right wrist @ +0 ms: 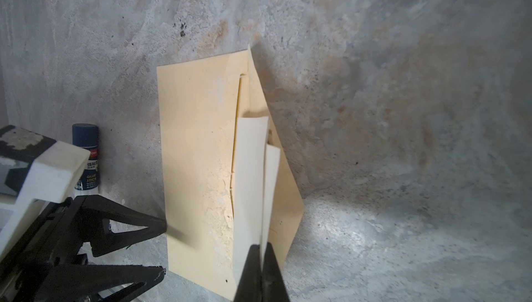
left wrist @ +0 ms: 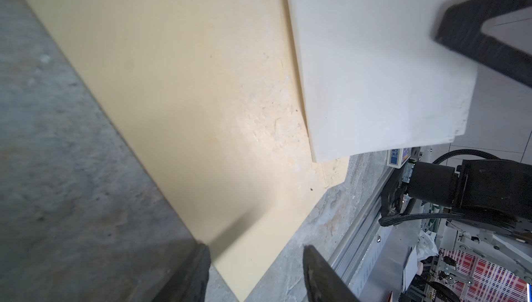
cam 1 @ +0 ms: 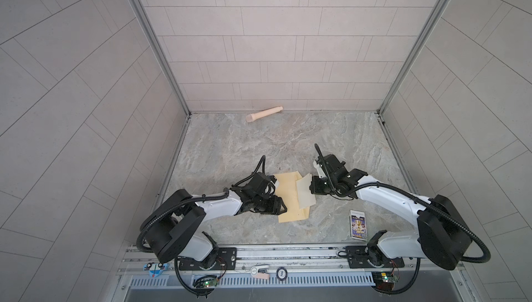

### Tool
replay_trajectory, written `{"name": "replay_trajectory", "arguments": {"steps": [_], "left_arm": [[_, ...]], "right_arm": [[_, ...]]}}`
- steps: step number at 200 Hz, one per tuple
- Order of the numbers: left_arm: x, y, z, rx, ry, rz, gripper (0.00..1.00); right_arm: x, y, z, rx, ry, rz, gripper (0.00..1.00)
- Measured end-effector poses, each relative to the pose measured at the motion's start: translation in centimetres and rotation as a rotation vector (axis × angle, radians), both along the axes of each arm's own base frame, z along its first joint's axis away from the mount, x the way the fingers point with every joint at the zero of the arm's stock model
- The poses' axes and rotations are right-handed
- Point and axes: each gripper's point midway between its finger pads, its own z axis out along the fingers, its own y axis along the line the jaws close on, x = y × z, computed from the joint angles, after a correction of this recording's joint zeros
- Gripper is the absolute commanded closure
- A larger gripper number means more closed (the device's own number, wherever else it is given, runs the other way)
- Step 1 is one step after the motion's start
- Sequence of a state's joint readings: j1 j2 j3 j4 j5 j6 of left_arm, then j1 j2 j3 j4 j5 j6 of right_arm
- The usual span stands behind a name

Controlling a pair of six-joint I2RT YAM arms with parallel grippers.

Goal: Place the letter into the envelope and seal it

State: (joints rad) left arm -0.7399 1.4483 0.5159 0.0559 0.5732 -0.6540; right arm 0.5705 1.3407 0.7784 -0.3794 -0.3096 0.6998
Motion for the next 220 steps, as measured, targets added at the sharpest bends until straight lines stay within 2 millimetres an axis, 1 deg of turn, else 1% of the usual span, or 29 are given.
{"name": "replay_trajectory", "arguments": {"steps": [24,77,111,138,146,171,191,214,220], "left_arm": [[0.0,0.0,0.0,0.000,0.000,0.000,0.41],[0.0,-0.1,0.0,0.001,-0.002,-0.008,0.42],[0.5,0.0,0.1,0.024,0.003,-0.004,0.44],[1.5,0.0,0.7,0.055,-0.019,0.021,0.46],[2.0,-0.2,1.1,0.056,-0.036,0.027,0.46],[3.2,-1.4,2.2,0.034,-0.078,0.021,0.53],[3.8,-2.4,1.5,0.033,-0.076,0.013,0.57],[3.6,-2.2,-0.4,0.068,-0.045,0.001,0.61],[3.7,-2.3,-0.4,0.064,-0.048,-0.004,0.61]], "right_arm": [[0.3,0.2,0.7,0.000,-0.015,0.014,1.00],[-0.2,0.2,0.3,-0.005,-0.004,0.043,1.00],[-0.3,0.3,0.9,-0.005,-0.005,0.060,1.00],[-0.4,0.5,1.3,0.006,-0.016,0.060,1.00],[-0.5,0.6,1.4,0.009,-0.018,0.062,1.00],[-0.7,0.9,1.6,0.015,-0.023,0.067,1.00],[-0.7,0.9,1.8,0.020,-0.027,0.068,1.00],[-0.7,0.9,2.0,0.022,-0.034,0.067,1.00],[-0.8,0.8,2.1,0.022,-0.035,0.067,1.00]]}}
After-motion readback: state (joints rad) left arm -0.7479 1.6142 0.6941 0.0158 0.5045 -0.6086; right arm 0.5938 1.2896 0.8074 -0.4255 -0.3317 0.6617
